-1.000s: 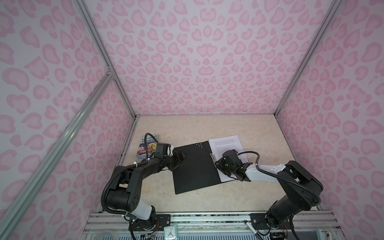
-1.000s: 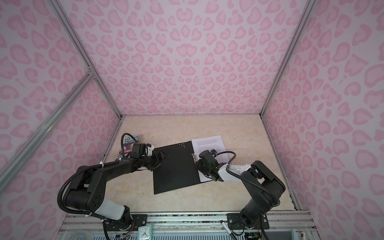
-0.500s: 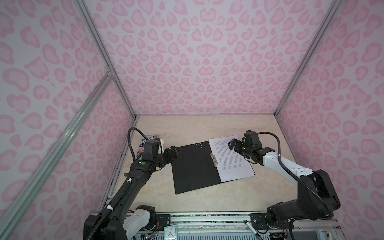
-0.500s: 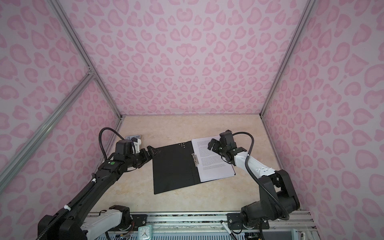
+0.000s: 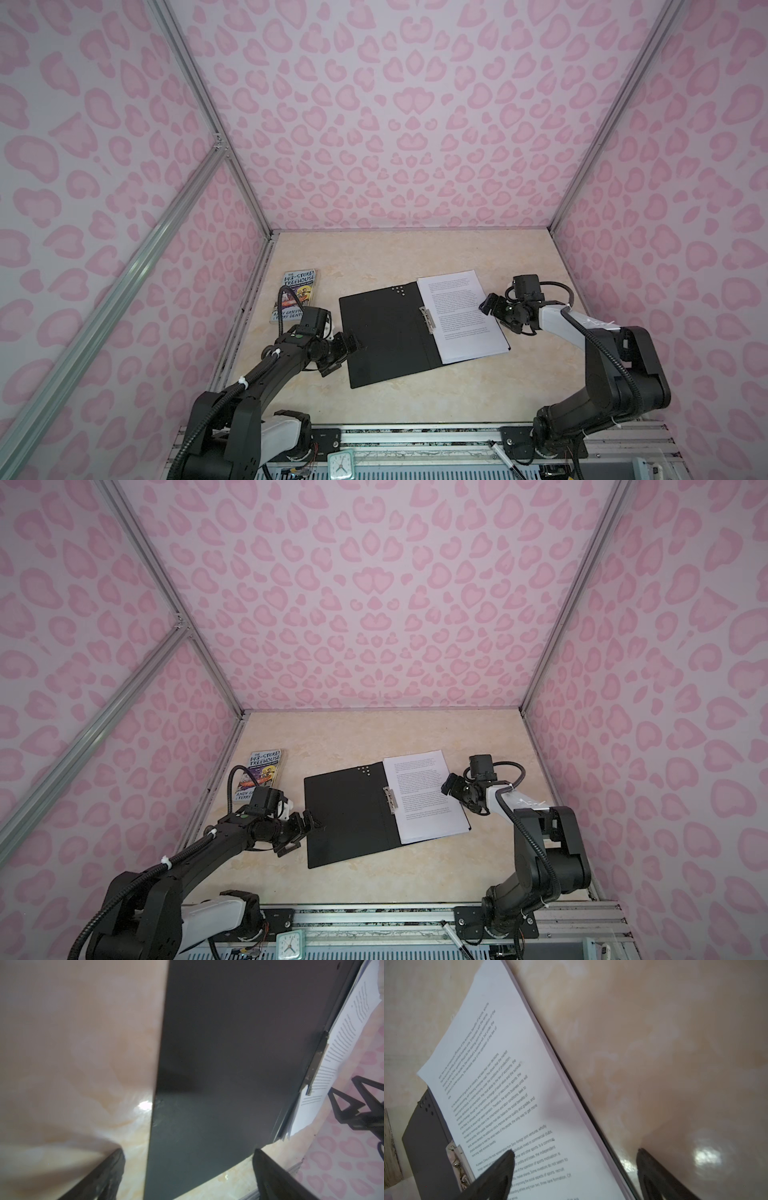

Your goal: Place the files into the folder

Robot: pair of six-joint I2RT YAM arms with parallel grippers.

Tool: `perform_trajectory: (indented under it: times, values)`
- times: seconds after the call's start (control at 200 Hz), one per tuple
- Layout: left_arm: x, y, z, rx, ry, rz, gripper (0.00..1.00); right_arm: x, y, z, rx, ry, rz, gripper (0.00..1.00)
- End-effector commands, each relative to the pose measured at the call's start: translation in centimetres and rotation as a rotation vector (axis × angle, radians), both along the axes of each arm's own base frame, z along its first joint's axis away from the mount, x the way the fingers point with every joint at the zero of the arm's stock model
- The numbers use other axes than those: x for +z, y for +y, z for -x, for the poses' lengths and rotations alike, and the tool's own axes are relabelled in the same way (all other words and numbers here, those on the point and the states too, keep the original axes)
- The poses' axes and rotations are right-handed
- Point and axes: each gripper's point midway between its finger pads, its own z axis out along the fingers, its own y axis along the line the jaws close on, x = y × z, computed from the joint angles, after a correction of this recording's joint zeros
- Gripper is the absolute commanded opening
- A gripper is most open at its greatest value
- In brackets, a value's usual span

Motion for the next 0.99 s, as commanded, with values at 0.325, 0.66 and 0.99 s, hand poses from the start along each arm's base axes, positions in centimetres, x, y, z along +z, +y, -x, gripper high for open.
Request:
perform_trajectory:
  times: [0.325,0.66,0.99]
  values:
    - [1.8,-2.9,-3.3,0.001,-0.128,0.204,0.98,-3.3,3.3,2.3,0.085,0.124,-0.118,0.85]
    - [11.5,-4.7,-5.5,-0.068,-0.389,0.346,0.97,-3.7,3.6,2.9,0.1,0.143,-0.123,0.82]
    - [13.6,-4.4,-5.7,-0.073,-0.45,0.308,0.98,-3.3,3.2,2.8,0.094,0.129,-0.092,0.82]
